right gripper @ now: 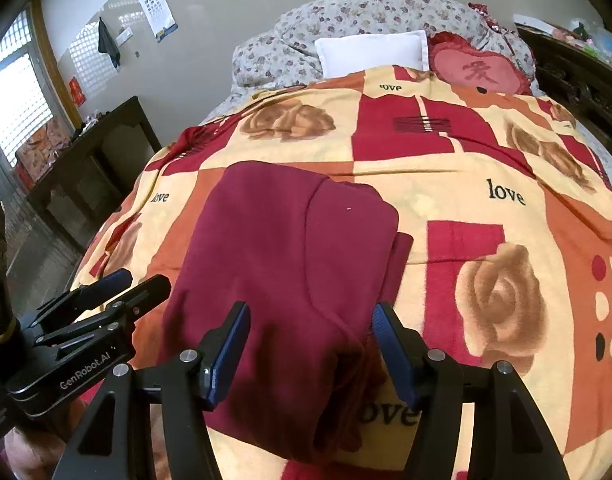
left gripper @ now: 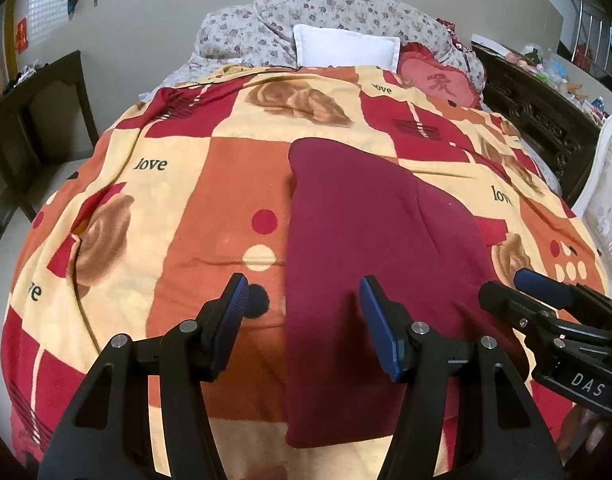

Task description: Fold small clothes

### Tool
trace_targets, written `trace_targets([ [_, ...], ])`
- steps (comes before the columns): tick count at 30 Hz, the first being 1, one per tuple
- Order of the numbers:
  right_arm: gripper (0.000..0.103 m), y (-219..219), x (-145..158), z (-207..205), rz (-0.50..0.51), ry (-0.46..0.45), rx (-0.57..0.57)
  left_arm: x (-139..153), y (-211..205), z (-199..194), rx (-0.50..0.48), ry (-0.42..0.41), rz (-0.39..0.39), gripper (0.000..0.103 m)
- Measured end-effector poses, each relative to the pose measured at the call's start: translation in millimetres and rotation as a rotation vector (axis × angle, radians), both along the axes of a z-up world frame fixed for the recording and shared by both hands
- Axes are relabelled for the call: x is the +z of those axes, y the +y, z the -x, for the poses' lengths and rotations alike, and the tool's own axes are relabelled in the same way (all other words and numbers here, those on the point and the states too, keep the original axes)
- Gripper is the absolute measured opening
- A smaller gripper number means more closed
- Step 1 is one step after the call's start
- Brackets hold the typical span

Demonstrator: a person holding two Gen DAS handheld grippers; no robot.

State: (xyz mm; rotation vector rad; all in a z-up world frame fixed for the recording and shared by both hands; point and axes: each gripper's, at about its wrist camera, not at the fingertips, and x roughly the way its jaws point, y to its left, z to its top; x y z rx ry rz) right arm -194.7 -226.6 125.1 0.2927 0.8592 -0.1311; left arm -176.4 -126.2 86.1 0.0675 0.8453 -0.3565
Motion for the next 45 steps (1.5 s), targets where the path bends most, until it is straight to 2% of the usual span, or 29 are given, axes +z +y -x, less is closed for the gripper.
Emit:
trace_targets([
  [45, 0.062, 1.0, -13.4, -0.8, -0.04, 0.041, 0.006, -9.1, -5.2, -1.4, -0.012, 0.027, -0.016, 0.058],
])
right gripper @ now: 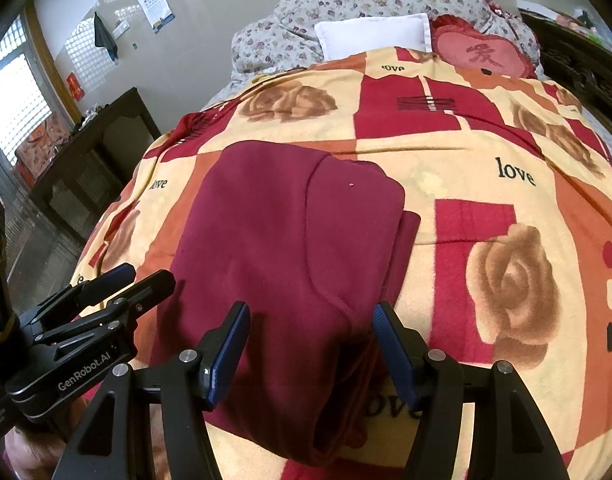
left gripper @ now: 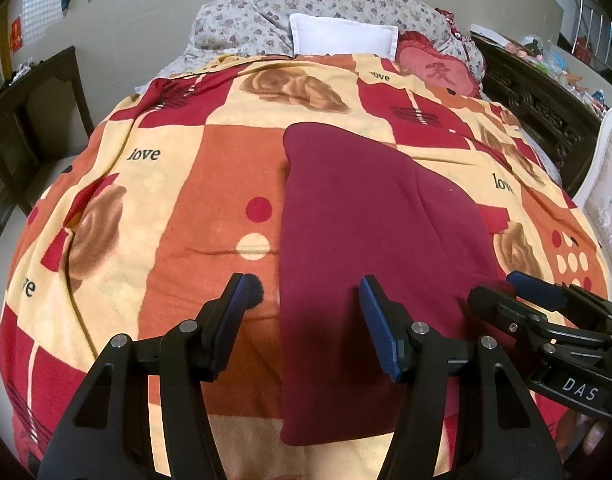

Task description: Fold small clothes

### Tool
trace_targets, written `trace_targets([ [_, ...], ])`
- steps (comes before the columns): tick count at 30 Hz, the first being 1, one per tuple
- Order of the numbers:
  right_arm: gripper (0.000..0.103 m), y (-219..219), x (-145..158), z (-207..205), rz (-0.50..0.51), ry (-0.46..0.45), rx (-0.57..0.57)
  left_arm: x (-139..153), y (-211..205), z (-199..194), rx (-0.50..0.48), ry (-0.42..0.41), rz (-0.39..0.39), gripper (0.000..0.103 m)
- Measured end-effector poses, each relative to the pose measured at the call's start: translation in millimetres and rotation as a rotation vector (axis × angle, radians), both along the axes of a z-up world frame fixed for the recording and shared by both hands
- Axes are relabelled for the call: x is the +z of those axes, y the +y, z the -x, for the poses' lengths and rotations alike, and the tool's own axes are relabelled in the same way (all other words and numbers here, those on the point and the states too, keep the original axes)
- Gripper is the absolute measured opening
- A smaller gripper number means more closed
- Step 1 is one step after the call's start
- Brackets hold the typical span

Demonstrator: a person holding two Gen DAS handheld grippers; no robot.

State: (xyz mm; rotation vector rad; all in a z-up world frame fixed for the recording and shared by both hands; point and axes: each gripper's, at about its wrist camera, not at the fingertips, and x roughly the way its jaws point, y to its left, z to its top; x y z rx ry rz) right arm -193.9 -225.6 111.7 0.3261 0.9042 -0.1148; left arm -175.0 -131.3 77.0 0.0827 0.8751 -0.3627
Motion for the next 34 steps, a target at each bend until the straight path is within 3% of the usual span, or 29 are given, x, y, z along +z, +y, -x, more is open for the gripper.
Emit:
trace_targets([
  [24, 0.062, -0.6, -6.4, -2.3, -0.022, 0.017, 0.002, -4.2, -4.3, -0.6, -0.017, 0.001, -0.016, 0.058],
  [34, 0.062, -1.6, -7.6, -3.7, -0.025, 0.016, 0.002, 0.3, -4.0, -3.9, -0.014, -0.039, -0.018, 0.058],
])
